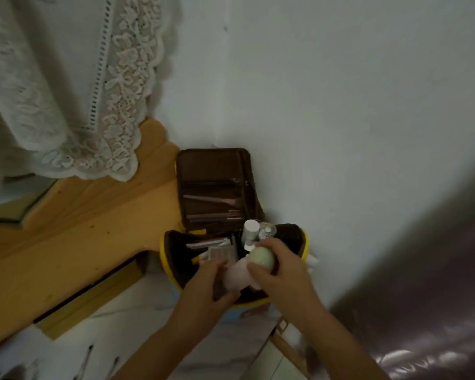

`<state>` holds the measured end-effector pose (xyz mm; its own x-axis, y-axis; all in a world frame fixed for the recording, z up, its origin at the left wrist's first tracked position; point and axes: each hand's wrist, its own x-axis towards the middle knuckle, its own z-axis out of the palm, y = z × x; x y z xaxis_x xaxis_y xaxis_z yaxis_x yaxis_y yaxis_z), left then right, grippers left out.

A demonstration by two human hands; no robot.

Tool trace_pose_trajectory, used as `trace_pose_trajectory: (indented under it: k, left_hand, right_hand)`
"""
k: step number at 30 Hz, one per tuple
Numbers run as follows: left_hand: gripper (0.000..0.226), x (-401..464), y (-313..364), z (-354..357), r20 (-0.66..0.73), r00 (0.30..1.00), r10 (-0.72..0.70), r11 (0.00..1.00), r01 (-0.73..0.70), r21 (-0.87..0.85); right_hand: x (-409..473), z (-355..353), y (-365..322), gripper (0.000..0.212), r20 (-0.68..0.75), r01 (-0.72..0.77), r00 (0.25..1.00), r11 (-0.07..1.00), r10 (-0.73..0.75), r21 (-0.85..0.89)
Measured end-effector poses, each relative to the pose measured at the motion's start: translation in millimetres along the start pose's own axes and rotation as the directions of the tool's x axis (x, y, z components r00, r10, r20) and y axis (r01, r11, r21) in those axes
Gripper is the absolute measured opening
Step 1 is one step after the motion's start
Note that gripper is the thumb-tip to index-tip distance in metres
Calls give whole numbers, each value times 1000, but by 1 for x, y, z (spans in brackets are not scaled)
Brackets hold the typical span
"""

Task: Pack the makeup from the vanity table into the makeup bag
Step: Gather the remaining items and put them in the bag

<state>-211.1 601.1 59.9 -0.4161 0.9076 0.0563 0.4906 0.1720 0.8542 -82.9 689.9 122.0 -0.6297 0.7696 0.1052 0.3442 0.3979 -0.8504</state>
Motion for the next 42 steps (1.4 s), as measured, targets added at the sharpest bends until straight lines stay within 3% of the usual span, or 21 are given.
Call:
trace_pose_trajectory:
  k: [3,9,12,18,20,25,29,35,38,42]
  left_hand:
    - [24,17,1,34,40,993,109,977,-115,179]
    - [52,48,1,89,293,932,214,882,-313,352]
    - [39,61,-9,98,399,884,242,798,-415,437]
    - [42,74,-24,94,497,830,252,636,-529,561]
    - [45,78,-30,94,509,818,268,590,-557,585]
    - [47,82,-38,92,519,776,359,504,-629,592]
    - [46,80,-45,89,493,749,442,510,-662,549]
    - [48,75,-48,85,541,734,411,562,-671,484]
    - [49,75,-48,84,551,730,405,568,-673,474]
    - [51,74,-51,86,553,726,409,576,-676,460]
  right_hand:
    - [17,-42,25,30,-55,-27,998,988,19,-155]
    - [44,-62,55,43,267,148,964,830,1,-537]
    - [48,-59,61,44,331,217,944,751,2,-623]
    - [47,-51,78,58,300,326,943,558,-141,-763]
    - [45,-46,82,64,262,277,960,509,-103,-815]
    - [44,-45,84,65,207,198,978,503,-38,-842]
    - [50,-45,73,47,286,225,958,598,7,-769]
    - [60,-25,61,33,397,365,917,320,39,-874]
    - [72,-15,77,36,345,326,938,249,33,-912]
    - [79,-2,76,12,382,324,892,247,243,-913]
